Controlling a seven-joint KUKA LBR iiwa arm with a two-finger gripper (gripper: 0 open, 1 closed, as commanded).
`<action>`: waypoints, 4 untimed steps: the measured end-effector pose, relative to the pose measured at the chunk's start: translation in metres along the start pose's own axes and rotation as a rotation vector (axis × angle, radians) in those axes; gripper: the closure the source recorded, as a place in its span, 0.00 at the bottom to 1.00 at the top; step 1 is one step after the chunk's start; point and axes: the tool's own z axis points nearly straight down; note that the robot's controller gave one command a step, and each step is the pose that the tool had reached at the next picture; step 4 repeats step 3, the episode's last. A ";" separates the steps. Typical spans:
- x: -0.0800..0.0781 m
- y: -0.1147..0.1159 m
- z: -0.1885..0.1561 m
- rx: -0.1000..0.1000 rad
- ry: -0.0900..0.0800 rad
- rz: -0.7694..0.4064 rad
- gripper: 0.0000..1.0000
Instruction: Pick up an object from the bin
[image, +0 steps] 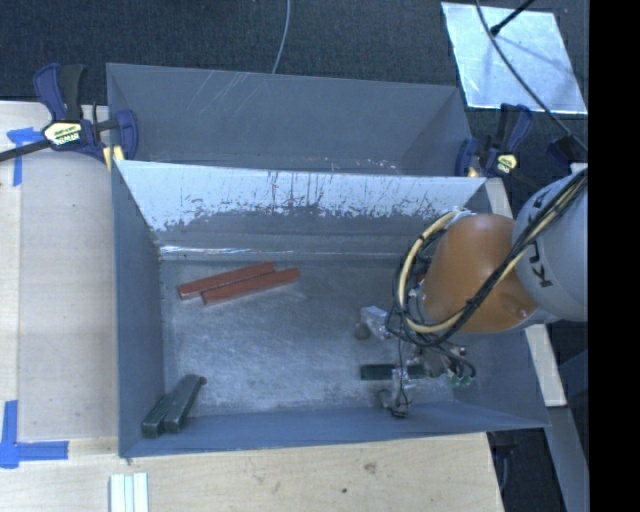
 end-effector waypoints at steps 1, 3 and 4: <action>-0.001 -0.018 -0.010 0.004 -0.002 0.107 1.00; -0.026 0.004 -0.151 0.004 -0.001 0.116 1.00; -0.026 0.004 -0.151 0.004 -0.001 0.116 1.00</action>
Offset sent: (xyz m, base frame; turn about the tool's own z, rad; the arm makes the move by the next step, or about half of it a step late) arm 0.0000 0.0000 0.0000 0.0000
